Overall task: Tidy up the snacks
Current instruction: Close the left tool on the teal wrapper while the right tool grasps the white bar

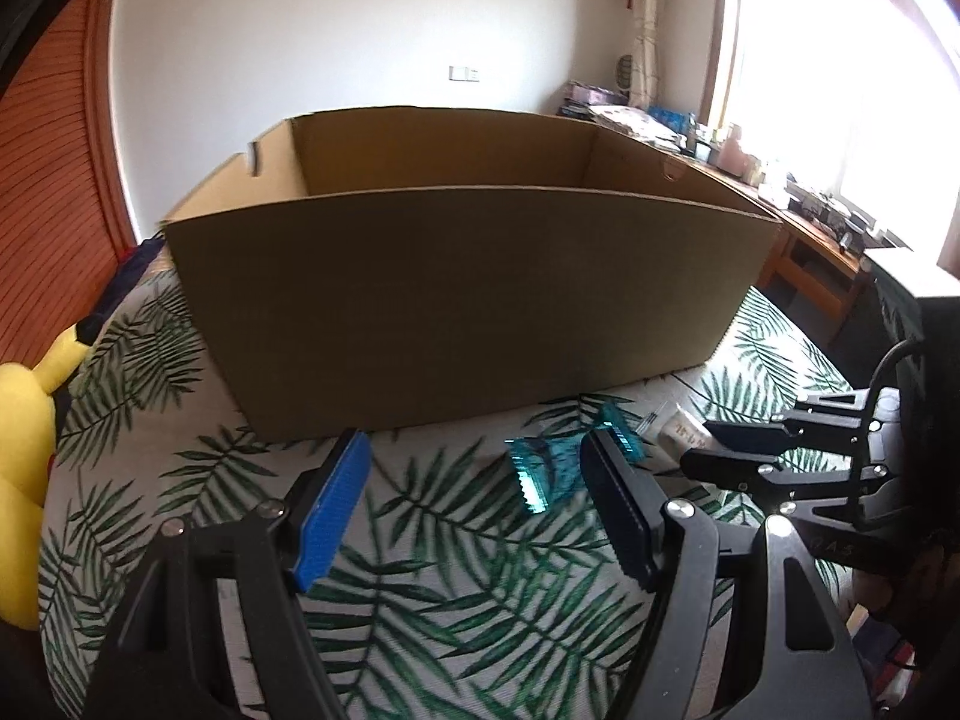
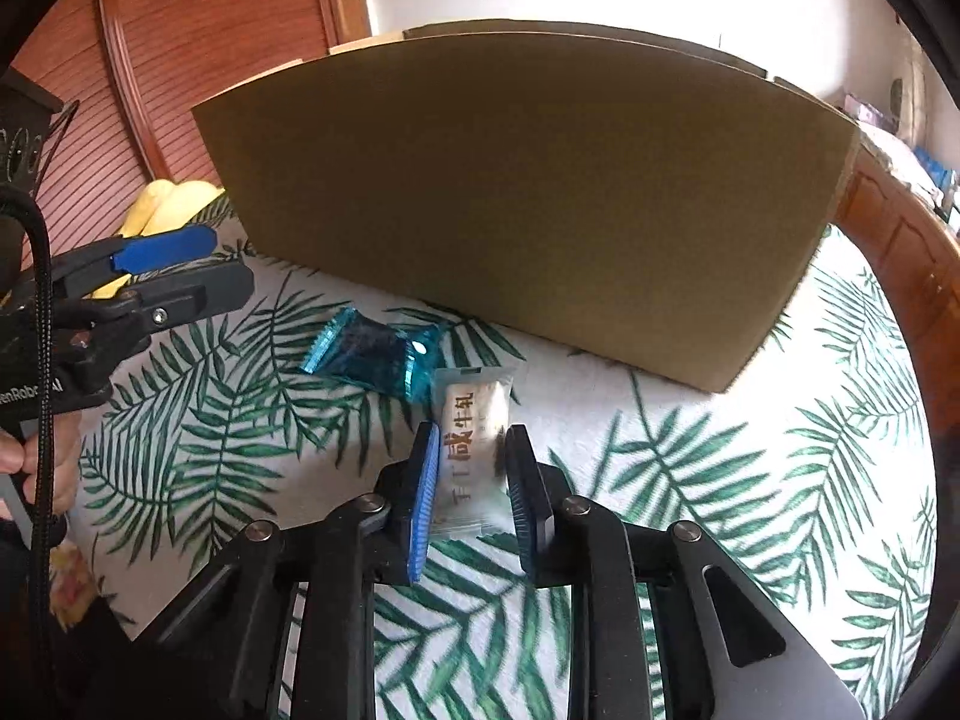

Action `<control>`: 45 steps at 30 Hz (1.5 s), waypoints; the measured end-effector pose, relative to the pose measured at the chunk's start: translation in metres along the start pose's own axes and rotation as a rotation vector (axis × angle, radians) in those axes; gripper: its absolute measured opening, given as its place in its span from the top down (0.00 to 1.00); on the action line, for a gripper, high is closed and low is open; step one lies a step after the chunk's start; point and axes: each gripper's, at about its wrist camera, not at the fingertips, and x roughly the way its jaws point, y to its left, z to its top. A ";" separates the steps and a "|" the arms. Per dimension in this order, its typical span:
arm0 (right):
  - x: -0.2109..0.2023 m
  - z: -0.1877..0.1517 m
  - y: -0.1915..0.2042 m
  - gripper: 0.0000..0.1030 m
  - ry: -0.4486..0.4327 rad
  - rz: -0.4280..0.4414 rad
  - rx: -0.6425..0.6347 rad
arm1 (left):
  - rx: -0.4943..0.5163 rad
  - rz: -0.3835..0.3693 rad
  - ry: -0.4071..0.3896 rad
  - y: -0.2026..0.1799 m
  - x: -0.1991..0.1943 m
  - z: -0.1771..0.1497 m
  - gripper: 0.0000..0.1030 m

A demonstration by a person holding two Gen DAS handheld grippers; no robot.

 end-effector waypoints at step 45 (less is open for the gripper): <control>-0.019 -0.036 -0.035 0.78 -0.031 -0.035 0.055 | 0.243 -0.113 0.229 -0.052 0.056 0.009 0.58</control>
